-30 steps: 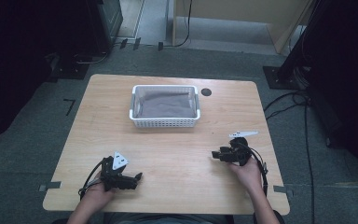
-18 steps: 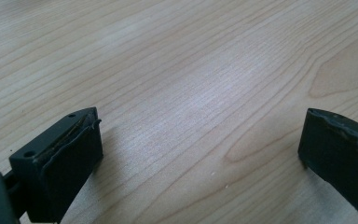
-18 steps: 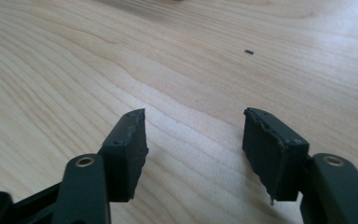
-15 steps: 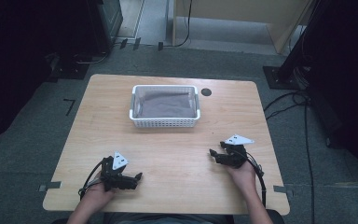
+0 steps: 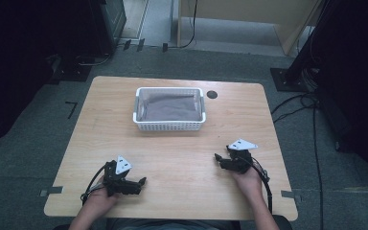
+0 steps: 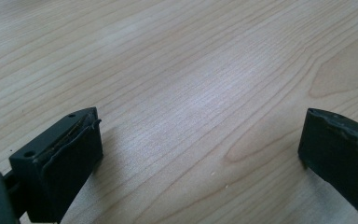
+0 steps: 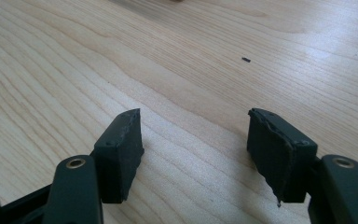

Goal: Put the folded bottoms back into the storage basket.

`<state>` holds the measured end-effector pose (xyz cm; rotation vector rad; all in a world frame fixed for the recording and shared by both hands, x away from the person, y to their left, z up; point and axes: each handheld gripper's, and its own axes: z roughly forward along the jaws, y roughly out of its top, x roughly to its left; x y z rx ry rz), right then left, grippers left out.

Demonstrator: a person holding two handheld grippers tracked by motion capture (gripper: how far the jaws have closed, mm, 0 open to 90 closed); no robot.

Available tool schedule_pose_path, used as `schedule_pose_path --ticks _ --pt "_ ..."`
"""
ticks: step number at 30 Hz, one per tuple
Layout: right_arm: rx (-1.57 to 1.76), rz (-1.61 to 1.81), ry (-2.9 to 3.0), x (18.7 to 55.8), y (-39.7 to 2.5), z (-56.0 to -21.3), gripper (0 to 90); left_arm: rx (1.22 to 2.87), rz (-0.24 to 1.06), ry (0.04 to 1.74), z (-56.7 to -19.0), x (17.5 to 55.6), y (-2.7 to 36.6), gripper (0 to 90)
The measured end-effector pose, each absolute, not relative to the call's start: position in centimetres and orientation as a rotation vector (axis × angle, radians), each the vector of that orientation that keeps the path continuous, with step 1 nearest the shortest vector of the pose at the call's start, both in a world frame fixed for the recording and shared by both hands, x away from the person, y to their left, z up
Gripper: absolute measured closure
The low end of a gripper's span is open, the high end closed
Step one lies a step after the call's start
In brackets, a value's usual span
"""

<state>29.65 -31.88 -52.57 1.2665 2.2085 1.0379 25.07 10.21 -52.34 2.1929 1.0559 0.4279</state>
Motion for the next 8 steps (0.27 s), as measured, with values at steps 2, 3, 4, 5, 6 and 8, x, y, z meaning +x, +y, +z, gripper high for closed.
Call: schedule_pose_path --ticks 2,3,4,5,6,8 --pt "1.266 1.037 2.208 29.65 -31.88 -52.58 34.6 2.193 0.428 1.056 -52.34 25.07 10.21 0.0" --pt "1.266 1.038 2.208 29.66 -31.88 -52.58 34.2 2.193 0.428 1.056 -52.34 25.07 10.21 0.0" --pt "1.266 1.037 2.209 29.66 -31.88 -52.58 33.7 2.193 0.428 1.056 -52.33 25.07 10.21 0.0" --pt "1.265 1.037 2.210 29.66 -31.87 -52.58 32.9 2.193 0.428 1.056 -52.34 25.07 10.21 0.0" --pt "1.265 1.036 2.211 29.66 -31.86 -52.59 31.7 2.193 0.428 1.056 -52.34 25.07 10.21 0.0" --pt "1.261 1.034 2.218 29.66 -31.82 -52.60 28.1 2.193 0.428 1.056 -52.33 25.07 10.21 0.0"
